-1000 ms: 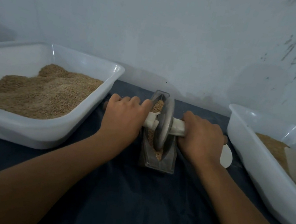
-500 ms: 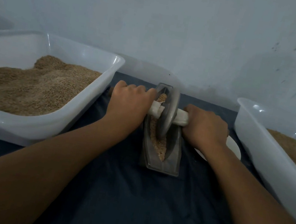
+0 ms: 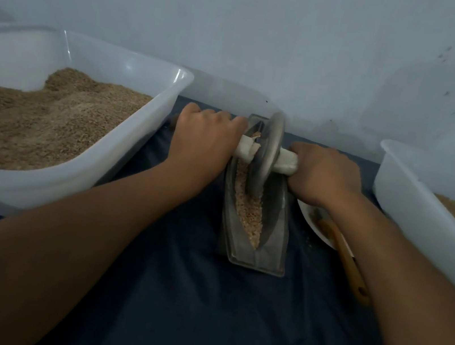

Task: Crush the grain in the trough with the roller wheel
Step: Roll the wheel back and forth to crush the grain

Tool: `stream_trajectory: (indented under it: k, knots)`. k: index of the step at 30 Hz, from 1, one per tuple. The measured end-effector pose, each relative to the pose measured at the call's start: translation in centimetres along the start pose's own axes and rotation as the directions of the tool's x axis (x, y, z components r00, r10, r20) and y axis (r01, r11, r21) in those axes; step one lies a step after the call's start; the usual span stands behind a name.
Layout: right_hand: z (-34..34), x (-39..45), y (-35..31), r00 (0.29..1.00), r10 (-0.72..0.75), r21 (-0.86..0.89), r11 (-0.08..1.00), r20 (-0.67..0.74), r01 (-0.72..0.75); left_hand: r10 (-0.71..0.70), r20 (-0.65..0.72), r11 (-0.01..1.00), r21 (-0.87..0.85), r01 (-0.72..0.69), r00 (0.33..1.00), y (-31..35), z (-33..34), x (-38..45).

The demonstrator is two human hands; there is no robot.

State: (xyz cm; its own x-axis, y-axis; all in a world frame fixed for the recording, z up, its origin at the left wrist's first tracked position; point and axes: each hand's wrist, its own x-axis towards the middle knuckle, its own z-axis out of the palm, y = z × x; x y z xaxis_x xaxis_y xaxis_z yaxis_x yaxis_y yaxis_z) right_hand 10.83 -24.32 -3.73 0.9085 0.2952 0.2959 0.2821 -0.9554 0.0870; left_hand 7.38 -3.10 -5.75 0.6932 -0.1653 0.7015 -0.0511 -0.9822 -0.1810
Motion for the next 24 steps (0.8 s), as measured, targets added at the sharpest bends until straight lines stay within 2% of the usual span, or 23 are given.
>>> stream_trajectory:
  k: [8,24]
  knots:
    - [-0.2,1.4,0.4,0.997,-0.032,0.022,0.999,0.068,0.031,-0.008,-0.017,1.000,-0.011,0.007,1.000,0.0,0.6,0.5]
    - [0.9,-1.9,-0.5,0.981,0.039,-0.022,0.999,-0.189,-0.044,-0.039,0.008,0.999,-0.024,0.039,0.999,0.3,-1.1,-1.3]
